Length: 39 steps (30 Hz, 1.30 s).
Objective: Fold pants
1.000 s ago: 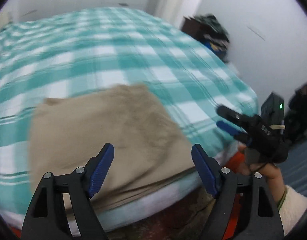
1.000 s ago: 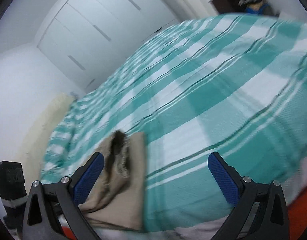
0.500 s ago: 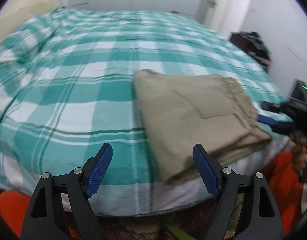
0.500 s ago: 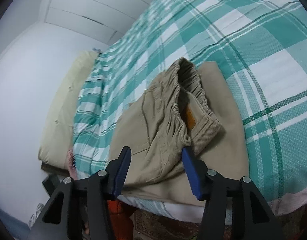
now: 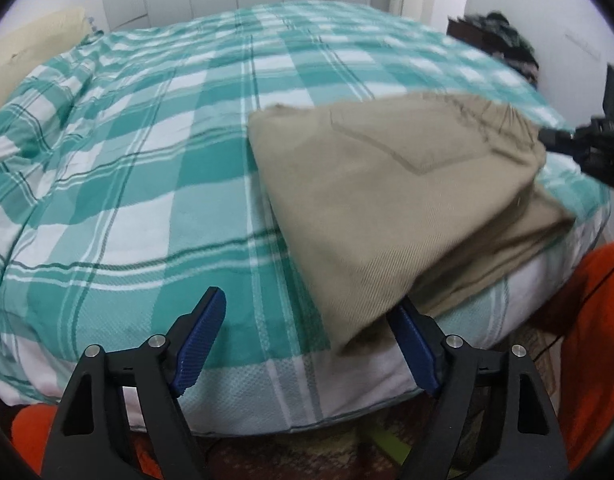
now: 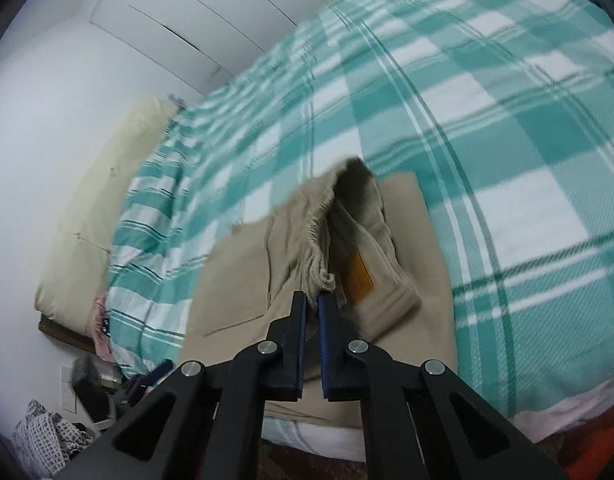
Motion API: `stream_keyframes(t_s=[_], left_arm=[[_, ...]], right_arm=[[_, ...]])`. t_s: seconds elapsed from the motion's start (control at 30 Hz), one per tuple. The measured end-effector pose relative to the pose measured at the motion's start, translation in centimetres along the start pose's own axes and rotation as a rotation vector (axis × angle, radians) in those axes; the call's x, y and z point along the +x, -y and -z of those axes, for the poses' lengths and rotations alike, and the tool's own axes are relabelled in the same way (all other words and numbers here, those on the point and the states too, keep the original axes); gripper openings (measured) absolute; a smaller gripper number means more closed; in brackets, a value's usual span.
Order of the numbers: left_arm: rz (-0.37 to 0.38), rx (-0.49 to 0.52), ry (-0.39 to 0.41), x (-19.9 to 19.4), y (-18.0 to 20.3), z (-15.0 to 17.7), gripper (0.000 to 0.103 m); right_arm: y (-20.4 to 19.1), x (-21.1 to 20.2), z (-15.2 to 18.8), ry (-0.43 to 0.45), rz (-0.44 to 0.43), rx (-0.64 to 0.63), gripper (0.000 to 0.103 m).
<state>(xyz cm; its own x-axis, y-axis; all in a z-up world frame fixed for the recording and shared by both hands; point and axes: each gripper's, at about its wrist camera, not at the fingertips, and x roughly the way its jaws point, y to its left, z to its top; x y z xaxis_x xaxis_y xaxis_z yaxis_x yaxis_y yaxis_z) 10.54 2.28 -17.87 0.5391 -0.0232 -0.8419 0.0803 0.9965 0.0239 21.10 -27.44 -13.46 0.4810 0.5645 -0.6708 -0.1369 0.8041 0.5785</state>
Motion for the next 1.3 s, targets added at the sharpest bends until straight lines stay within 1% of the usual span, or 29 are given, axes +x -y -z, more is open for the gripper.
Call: stream_keyframes(t_s=[0.03,0.07,0.13,0.17,0.2,0.23,0.27,0.3,0.37,0.47,0.53,0.57,0.6,0.63,0.67,0.7,0.77,0.8,0.83,0.87,0.93,0.97,1.03,1.07,1.1,1.13,1.2,1.27,1.3], left_arm=[[-0.009,0.010,-0.012,0.3,0.1,0.2,0.083],[-0.013,0.013,-0.015,0.4,0.1,0.2,0.083],[-0.014,0.011,-0.008,0.2,0.1,0.1,0.083],[-0.015,0.009,-0.003,0.1,0.1,0.1,0.083],[-0.014,0.008,0.002,-0.1,0.0,0.1,0.083],[-0.012,0.006,0.000,0.0,0.0,0.1,0.083],[-0.011,0.004,-0.007,0.2,-0.1,0.1,0.083],[-0.010,0.003,-0.014,0.3,-0.1,0.1,0.083],[-0.008,0.000,-0.019,0.5,-0.1,0.2,0.083],[-0.002,-0.005,-0.022,0.2,-0.2,0.3,0.083],[0.003,-0.012,-0.033,0.3,-0.3,0.6,0.083],[0.005,-0.018,-0.039,0.4,-0.5,0.7,0.083],[0.005,-0.025,-0.043,0.4,-0.6,0.8,0.083],[0.002,-0.041,-0.043,0.4,-0.9,0.8,0.079],[-0.001,-0.070,-0.044,0.4,-1.4,0.8,0.075],[0.033,-0.108,-0.052,0.5,-2.0,0.7,0.073],[0.090,-0.171,-0.056,0.6,-2.9,0.8,0.063],[0.116,-0.194,-0.066,0.7,-3.1,1.0,0.060],[0.129,-0.199,-0.076,0.7,-3.1,1.1,0.057],[0.128,-0.194,-0.085,0.8,-3.0,1.2,0.057],[0.116,-0.177,-0.100,1.1,-2.6,1.3,0.060],[0.107,-0.165,-0.111,1.3,-2.3,1.3,0.063],[0.073,-0.132,-0.115,1.3,-1.7,1.3,0.066],[0.054,-0.113,-0.111,1.0,-1.4,1.2,0.068],[0.028,-0.094,-0.106,0.7,-1.1,1.2,0.070],[0.002,-0.079,-0.103,0.5,-1.0,1.2,0.074],[-0.035,-0.052,-0.096,0.0,-0.7,1.2,0.076],[-0.065,-0.032,-0.098,-0.3,-0.4,1.2,0.076],[-0.074,-0.026,-0.099,-0.4,-0.3,1.2,0.076]], right_arm=[[0.3,0.1,-0.1,-0.002,0.005,0.003,0.005],[1.0,0.7,0.0,-0.026,0.020,0.014,0.006],[2.4,1.7,0.3,-0.077,0.021,0.054,0.009],[3.0,1.9,0.6,-0.083,0.011,0.082,0.016],[3.5,1.5,0.8,-0.068,0.000,0.115,0.031],[4.1,1.0,1.0,-0.052,-0.008,0.151,0.039],[4.3,0.9,1.0,-0.044,-0.018,0.169,0.053],[4.6,0.8,1.0,-0.040,-0.034,0.191,0.056],[4.8,1.5,0.8,-0.084,-0.029,0.210,0.056],[4.2,2.7,0.2,-0.104,-0.046,0.187,0.056],[3.8,3.7,-0.1,-0.118,-0.015,0.162,0.056],[3.8,4.5,-0.3,-0.127,0.007,0.155,0.053],[3.8,4.8,-0.4,-0.130,0.023,0.152,0.042],[3.8,5.2,-0.5,-0.134,0.042,0.141,0.041],[3.6,5.2,-0.6,-0.133,0.044,0.133,0.036],[3.3,4.9,-0.7,-0.120,0.034,0.123,0.029],[2.5,3.6,-0.8,-0.085,0.010,0.106,0.023],[2.1,2.9,-0.8,-0.073,-0.005,0.101,0.022],[1.5,2.0,-0.8,-0.054,-0.024,0.096,0.022],[1.2,1.3,-0.7,-0.042,-0.032,0.090,0.022],[0.6,-0.3,-0.2,-0.015,-0.031,0.073,0.022],[0.9,-0.6,0.2,-0.008,-0.011,0.070,0.021],[3.0,0.5,1.4,-0.056,0.075,0.084,0.021],[4.9,1.7,2.3,-0.087,0.086,0.133,0.023],[5.8,2.0,2.7,-0.080,0.064,0.163,0.024],[5.9,1.8,2.9,-0.061,0.053,0.168,0.024],[5.1,1.5,2.5,-0.053,0.066,0.126,0.030],[4.0,1.4,2.0,-0.053,0.105,0.060,0.038],[3.8,1.4,1.9,-0.051,0.115,0.044,0.039]])
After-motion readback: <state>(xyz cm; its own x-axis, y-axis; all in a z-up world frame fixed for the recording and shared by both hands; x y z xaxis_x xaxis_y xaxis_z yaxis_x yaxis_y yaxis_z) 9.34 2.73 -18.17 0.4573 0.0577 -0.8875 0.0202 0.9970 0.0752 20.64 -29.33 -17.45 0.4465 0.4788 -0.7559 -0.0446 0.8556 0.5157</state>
